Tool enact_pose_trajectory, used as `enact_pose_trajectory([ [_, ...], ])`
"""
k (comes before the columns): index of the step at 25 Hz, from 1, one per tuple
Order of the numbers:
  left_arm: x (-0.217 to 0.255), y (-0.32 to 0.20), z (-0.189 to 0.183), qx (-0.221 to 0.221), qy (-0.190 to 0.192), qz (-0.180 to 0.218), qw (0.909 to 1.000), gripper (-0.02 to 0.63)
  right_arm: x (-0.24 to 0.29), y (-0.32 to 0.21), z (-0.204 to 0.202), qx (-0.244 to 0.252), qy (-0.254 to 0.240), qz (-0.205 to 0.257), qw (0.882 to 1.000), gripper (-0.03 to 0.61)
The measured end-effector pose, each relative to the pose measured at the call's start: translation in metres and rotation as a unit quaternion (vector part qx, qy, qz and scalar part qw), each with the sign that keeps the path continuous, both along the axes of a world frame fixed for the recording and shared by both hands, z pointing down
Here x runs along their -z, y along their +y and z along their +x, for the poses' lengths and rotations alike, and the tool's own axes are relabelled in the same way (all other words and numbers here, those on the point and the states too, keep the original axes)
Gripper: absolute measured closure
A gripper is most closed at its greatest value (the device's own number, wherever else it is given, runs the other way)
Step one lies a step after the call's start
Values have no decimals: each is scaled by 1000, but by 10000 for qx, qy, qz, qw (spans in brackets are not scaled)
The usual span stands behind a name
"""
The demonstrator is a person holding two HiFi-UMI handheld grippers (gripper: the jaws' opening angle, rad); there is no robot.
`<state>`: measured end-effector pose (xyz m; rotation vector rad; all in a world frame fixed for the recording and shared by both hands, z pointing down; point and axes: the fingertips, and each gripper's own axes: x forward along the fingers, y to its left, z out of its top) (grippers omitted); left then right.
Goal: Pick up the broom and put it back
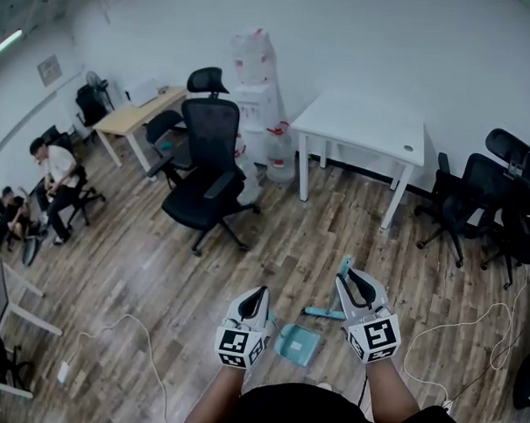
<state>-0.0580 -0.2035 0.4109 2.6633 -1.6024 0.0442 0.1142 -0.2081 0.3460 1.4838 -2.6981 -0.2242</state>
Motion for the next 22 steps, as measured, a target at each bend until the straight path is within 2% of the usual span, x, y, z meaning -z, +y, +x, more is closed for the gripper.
enact_pose_trajectory([
  [7,34,5,18,-407,132,452,9981,595,32,-3,4,-1,-171,286,9994,491],
  [22,39,14,18,-488,36,527,9974,595,34,-2,9,-12,-146,358,9993,491],
])
